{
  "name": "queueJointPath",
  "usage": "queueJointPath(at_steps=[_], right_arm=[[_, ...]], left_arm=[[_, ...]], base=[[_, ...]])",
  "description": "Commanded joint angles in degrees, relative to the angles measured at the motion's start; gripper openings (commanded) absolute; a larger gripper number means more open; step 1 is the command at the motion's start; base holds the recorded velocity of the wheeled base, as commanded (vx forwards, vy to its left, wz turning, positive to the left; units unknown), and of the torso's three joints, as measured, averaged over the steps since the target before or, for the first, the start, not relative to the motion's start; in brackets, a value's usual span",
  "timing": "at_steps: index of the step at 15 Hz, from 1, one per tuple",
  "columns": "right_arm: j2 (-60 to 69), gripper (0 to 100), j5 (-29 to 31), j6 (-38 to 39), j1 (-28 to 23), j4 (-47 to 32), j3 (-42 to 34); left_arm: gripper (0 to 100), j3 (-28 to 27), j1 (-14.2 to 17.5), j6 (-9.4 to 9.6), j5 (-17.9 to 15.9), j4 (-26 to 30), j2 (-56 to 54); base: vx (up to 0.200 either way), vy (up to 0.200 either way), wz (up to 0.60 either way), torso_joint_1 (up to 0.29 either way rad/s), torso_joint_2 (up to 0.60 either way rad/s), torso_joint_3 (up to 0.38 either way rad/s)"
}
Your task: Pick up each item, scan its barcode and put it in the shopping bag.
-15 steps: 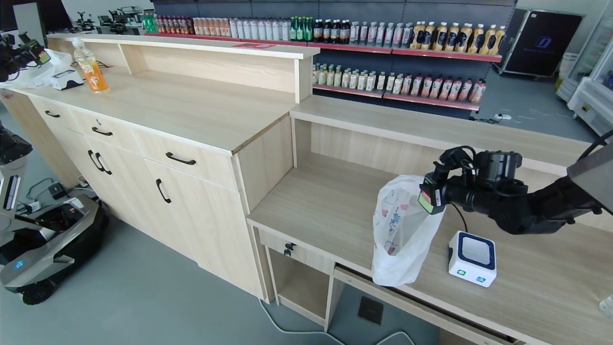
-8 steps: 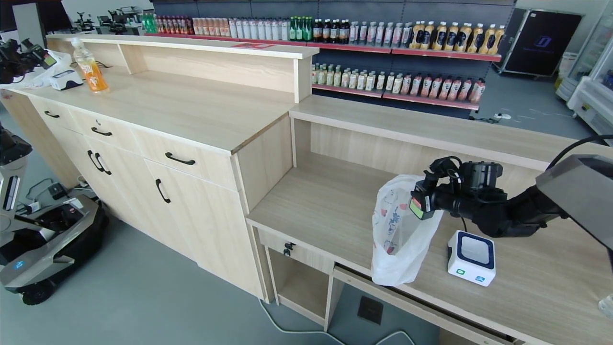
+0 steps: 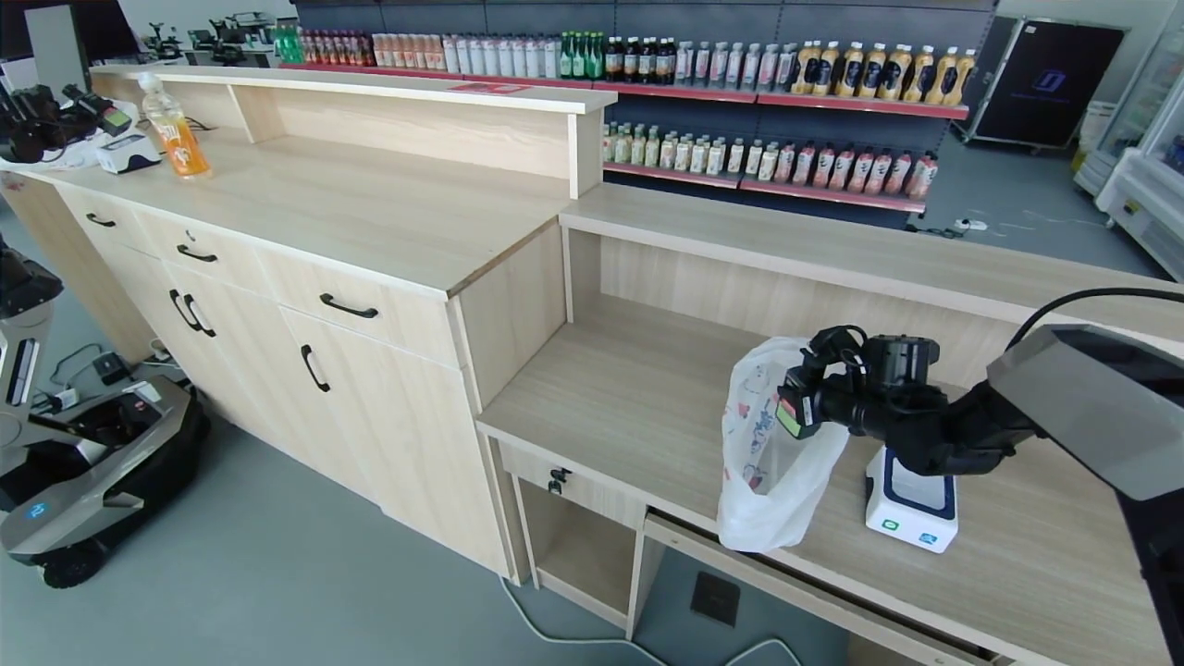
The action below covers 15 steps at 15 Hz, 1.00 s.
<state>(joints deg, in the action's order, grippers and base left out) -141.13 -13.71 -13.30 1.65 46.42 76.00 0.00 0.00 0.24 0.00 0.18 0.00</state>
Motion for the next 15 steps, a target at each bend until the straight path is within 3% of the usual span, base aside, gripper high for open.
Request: queueJointPath(at_steps=[1, 14, 15], right_arm=[[-2.5, 0, -0.1, 0.0, -0.2, 0.8, 0.4], [-6.2, 0, -0.1, -0.8, -0.8, 2.1, 0.5], [-6.2, 100, 0.0, -1.0, -0.9, 2.1, 0.5]], left_arm=[[100, 0.0, 0.0, 0.02, 0.0, 0.0, 0.0], [100, 0.0, 0.0, 0.02, 0.0, 0.0, 0.0], [100, 0.0, 0.0, -0.07, 0.0, 0.0, 0.0]], base=[[0.000, 0.000, 0.00, 0.000, 0.00, 0.000], [0.000, 0.000, 0.00, 0.000, 0.00, 0.000], [0.000, 0.000, 0.00, 0.000, 0.00, 0.000]])
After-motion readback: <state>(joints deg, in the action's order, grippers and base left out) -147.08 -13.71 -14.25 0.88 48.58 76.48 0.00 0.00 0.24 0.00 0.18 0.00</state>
